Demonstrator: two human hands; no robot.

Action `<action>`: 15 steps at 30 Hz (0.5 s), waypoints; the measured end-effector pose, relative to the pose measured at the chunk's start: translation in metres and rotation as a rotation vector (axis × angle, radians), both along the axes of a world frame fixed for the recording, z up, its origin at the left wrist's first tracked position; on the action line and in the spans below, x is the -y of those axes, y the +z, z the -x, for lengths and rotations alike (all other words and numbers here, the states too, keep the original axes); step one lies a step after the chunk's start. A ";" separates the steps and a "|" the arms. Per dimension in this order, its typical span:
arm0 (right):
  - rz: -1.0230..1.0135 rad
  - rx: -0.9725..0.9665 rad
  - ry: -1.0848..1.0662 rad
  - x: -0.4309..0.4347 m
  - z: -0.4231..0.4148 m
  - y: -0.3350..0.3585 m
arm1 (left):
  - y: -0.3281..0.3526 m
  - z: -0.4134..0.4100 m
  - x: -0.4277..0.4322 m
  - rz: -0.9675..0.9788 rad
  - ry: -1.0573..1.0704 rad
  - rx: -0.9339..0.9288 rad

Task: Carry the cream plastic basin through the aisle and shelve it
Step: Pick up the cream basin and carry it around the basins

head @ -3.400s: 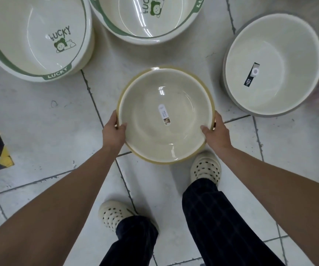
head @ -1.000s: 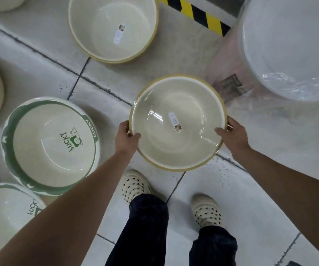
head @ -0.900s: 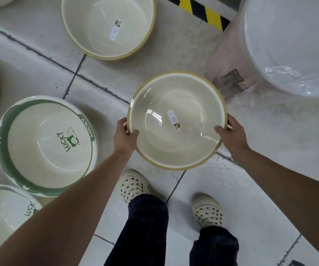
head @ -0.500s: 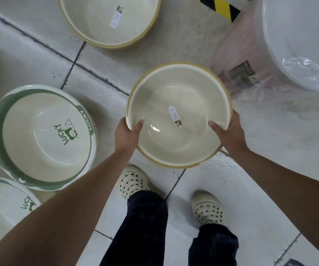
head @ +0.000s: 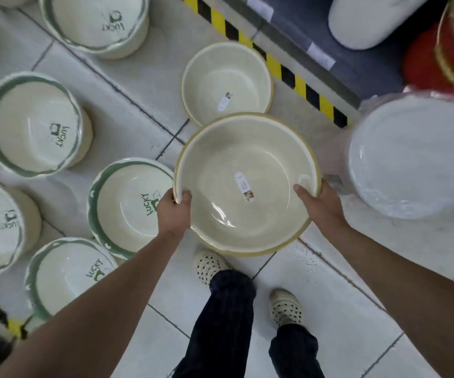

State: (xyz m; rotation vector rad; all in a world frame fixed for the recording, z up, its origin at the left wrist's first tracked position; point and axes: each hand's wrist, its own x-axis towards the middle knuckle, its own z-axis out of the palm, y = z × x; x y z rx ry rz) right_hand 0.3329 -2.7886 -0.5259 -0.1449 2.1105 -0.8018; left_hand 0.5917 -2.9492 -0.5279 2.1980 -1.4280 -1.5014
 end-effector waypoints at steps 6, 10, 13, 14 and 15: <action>-0.029 -0.017 0.117 0.078 0.018 0.098 | 0.082 0.004 0.055 0.008 0.090 -0.041; -0.014 -0.027 0.162 0.125 0.030 0.127 | 0.110 0.007 0.091 0.016 0.132 -0.040; -0.009 -0.021 0.182 0.155 0.041 0.134 | 0.118 0.013 0.117 0.012 0.111 -0.037; -0.016 -0.018 0.193 0.165 0.045 0.134 | 0.119 0.017 0.125 0.010 0.113 -0.037; -0.022 -0.010 0.209 0.175 0.052 0.130 | 0.117 0.022 0.134 0.014 0.117 -0.039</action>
